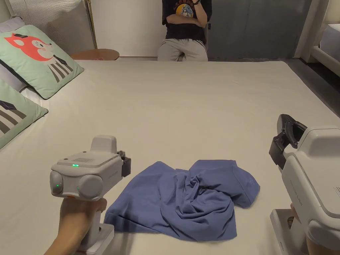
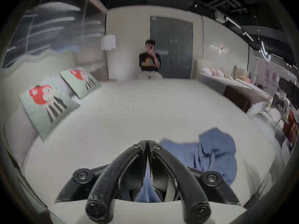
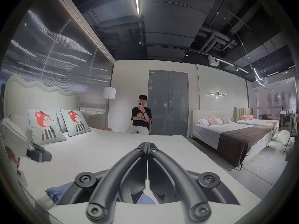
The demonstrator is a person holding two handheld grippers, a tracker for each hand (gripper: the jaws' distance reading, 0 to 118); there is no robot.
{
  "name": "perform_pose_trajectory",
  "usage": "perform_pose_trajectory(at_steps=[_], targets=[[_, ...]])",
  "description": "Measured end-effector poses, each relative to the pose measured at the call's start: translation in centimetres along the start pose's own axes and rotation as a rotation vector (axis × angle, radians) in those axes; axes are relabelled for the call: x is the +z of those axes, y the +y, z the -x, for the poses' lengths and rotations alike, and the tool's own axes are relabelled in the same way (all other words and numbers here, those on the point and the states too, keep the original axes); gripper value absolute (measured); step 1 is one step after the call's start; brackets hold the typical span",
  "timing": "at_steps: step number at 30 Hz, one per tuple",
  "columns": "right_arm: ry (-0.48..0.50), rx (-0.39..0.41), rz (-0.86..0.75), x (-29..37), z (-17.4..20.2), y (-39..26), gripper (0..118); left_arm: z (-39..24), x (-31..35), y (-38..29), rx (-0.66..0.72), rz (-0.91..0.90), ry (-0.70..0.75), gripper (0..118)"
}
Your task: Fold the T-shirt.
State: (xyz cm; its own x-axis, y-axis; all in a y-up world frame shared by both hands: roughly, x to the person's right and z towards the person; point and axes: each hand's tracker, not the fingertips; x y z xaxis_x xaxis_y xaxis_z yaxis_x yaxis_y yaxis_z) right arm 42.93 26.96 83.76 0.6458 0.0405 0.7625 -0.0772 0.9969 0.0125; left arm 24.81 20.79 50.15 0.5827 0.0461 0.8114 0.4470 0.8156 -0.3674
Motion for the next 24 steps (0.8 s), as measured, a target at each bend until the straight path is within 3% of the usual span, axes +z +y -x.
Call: perform_pose_trajectory(at_steps=[2, 4, 6, 7, 8, 11, 16, 20, 21, 22, 23, 24], targets=[[0.004, 0.001, 0.006, 0.0, 0.1, -0.1, 0, 0.6, -1.4, -1.3, 0.026, 0.099, -0.009, 0], [0.007, 0.000, 0.011, -0.1, 0.1, -0.3, 0, 1.2, -2.6, -2.7, 0.048, 0.153, -0.005, 14], [0.010, -0.001, 0.017, -0.2, 0.2, -0.4, 0, 1.7, -3.6, -4.0, 0.081, 0.217, 0.025, 70], [0.012, 0.000, 0.019, -0.2, 0.2, -0.5, 0, 1.9, -3.9, -4.6, 0.097, 0.234, 0.030, 88], [0.013, 0.000, 0.022, -0.2, 0.3, -0.6, 0, 2.0, -4.2, -5.1, 0.096, 0.260, 0.026, 95], [0.019, 0.005, 0.030, -0.3, 0.3, -0.9, 0, 1.9, -4.3, -6.3, 0.083, 0.273, 0.042, 99], [0.021, 0.000, 0.045, -0.5, 0.3, -1.4, 0, 1.7, -5.0, -8.2, 0.086, 0.337, 0.052, 92], [0.019, -0.009, 0.057, -0.7, 0.1, -1.8, 0, 0.5, -6.3, -10.2, 0.065, 0.400, 0.032, 45], [0.017, -0.012, 0.061, -0.7, 0.0, -1.9, 0, 0.0, -6.0, -10.4, 0.048, 0.367, 0.041, 43], [0.017, -0.014, 0.064, -0.7, -0.1, -1.9, 0, -0.3, -5.7, -10.4, 0.017, 0.334, 0.059, 32], [0.016, -0.014, 0.066, -0.8, -0.2, -2.1, 0, -0.6, -5.6, -10.0, 0.002, 0.344, 0.000, 3], [0.014, -0.012, 0.070, -0.9, -0.3, -2.2, 0, -0.7, -5.5, -9.7, 0.031, 0.344, -0.044, 3]])
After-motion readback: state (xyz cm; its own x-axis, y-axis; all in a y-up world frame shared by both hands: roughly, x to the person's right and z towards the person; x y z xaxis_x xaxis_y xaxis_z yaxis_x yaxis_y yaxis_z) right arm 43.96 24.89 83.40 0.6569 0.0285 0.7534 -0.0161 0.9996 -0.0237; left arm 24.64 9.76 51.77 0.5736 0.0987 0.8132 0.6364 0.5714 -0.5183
